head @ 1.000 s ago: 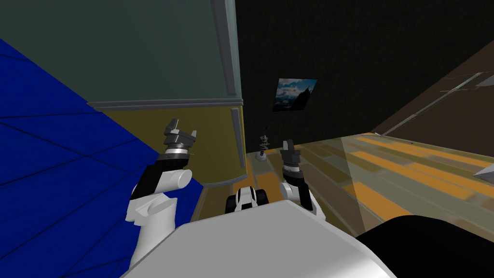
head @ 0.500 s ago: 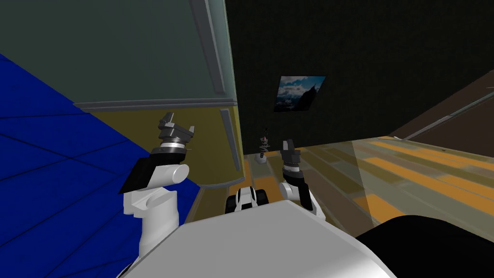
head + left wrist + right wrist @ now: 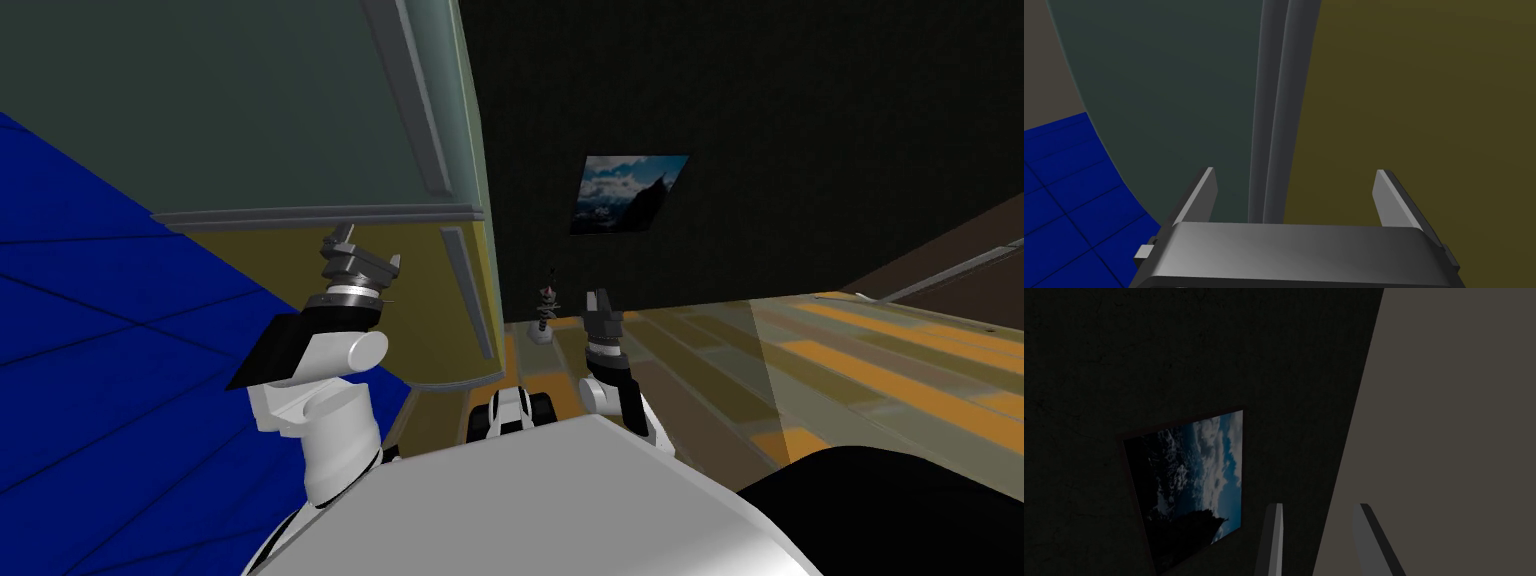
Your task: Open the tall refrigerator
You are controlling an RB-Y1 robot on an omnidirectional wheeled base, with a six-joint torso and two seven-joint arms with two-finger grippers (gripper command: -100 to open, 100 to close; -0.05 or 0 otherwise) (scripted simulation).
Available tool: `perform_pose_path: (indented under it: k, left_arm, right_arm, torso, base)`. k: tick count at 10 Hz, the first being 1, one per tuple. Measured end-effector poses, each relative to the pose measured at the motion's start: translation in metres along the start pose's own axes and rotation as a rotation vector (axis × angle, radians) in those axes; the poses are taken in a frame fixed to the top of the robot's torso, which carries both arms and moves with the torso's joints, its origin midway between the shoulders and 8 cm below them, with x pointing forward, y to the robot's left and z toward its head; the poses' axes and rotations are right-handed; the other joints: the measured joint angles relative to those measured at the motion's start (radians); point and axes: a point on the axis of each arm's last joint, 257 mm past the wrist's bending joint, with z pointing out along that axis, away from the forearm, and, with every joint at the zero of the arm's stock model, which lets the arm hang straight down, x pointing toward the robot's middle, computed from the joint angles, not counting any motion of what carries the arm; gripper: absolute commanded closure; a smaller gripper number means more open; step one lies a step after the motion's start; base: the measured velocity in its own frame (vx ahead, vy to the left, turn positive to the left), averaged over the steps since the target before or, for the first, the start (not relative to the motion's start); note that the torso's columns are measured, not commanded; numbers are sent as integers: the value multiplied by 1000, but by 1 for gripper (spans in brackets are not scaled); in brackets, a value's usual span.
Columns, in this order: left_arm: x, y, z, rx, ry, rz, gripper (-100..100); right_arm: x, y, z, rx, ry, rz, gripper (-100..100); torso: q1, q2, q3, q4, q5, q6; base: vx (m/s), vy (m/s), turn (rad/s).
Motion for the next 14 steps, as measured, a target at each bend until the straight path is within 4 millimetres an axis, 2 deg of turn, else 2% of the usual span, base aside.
perform_pose_path:
  k: [8, 10, 14]
  left_arm:
    - [2, -25, 17, -11, -18, -85, -100]
    - [10, -39, 17, 1, -15, -119, -100]
    - [16, -68, 7, 43, -25, -210, -100]
  right_arm:
    - [0, 0, 0, 0, 0, 0, 0]
    - [0, 0, 0, 0, 0, 0, 0]
    - [0, 0, 0, 0, 0, 0, 0]
  torso:
    - [1, 2, 0, 0, -1, 3]
    - [-2, 1, 0, 0, -1, 1]
    - [-20, 7, 4, 5, -11, 8]
  base:
    - [55, -149, 80]
    - [45, -157, 95]
    - [38, -88, 65]
